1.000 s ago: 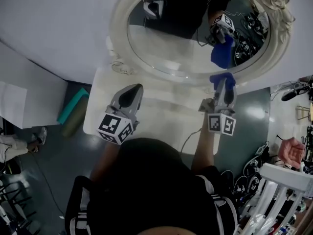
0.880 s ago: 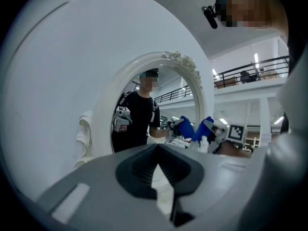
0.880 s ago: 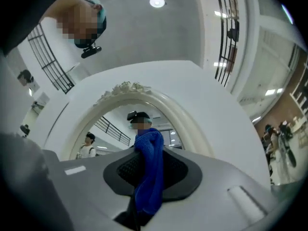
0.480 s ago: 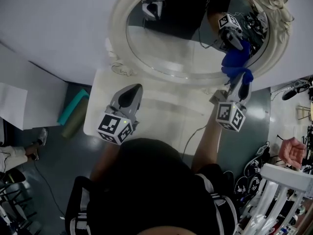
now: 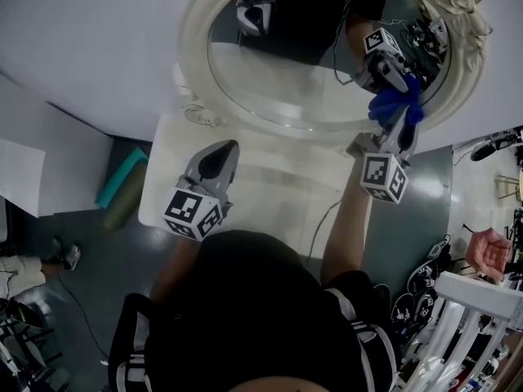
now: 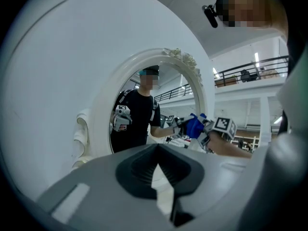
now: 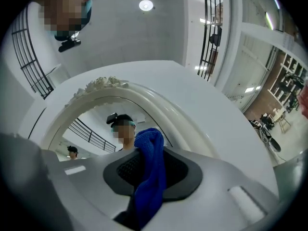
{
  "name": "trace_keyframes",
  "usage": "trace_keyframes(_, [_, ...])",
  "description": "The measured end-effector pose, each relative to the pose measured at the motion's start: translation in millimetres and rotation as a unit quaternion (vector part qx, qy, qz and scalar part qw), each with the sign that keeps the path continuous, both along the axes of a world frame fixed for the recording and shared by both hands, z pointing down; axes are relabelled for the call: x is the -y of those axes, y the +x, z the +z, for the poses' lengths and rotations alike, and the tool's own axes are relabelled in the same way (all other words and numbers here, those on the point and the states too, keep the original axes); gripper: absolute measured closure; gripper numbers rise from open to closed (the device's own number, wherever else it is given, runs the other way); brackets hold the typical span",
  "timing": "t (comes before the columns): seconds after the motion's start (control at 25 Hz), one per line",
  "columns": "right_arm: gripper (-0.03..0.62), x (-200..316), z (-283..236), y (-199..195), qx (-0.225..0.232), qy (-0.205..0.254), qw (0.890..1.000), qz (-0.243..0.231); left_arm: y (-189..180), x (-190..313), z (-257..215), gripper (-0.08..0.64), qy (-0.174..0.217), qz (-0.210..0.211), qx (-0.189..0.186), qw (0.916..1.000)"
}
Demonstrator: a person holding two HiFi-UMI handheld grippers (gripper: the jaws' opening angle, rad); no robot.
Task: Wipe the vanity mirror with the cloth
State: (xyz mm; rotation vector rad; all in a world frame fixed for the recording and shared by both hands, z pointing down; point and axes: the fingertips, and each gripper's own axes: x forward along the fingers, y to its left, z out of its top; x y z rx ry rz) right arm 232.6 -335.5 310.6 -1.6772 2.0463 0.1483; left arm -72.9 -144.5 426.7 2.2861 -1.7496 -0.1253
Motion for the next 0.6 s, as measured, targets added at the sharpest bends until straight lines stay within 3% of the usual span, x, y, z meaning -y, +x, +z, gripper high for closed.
trace_keyframes(0.12, [0.512, -1.7, -5.4, -4.0, -0.012, 0.027, 1.000, 0.010, -0.7, 1.5, 0.7, 0.551, -0.001, 0.001, 0.002, 1.0000])
trace_keyframes(0.2, [0.511, -5.1, -13.6, -14.1, -0.061, 0.054, 0.997, 0.011, 0.1, 2.6, 1.5, 0.551, -0.002, 0.002, 0.003, 1.0000])
trace_keyframes(0.28, [0.511, -10.4, -23.3, -32.1, -0.141, 0.087, 0.986, 0.009, 1.8, 3.7, 3.1, 0.551, -0.004, 0.005, 0.004, 1.0000])
trace_keyframes(0.44, [0.511, -19.5, -31.6, -72.7, -0.327, 0.155, 0.932, 0.015, 4.9, 6.0, 4.8, 0.551, -0.010, 0.011, 0.005, 0.9999])
trace_keyframes(0.52, [0.512, -20.3, -24.4, -78.6, -0.375, 0.164, 0.912, 0.003, 7.2, 7.4, 4.7, 0.551, -0.009, 0.011, 0.005, 0.9999])
trace_keyframes(0.6, [0.514, -21.5, -11.7, -81.7, -0.403, 0.158, 0.901, -0.020, 9.3, 8.7, 4.7, 0.551, -0.009, 0.012, 0.005, 0.9999])
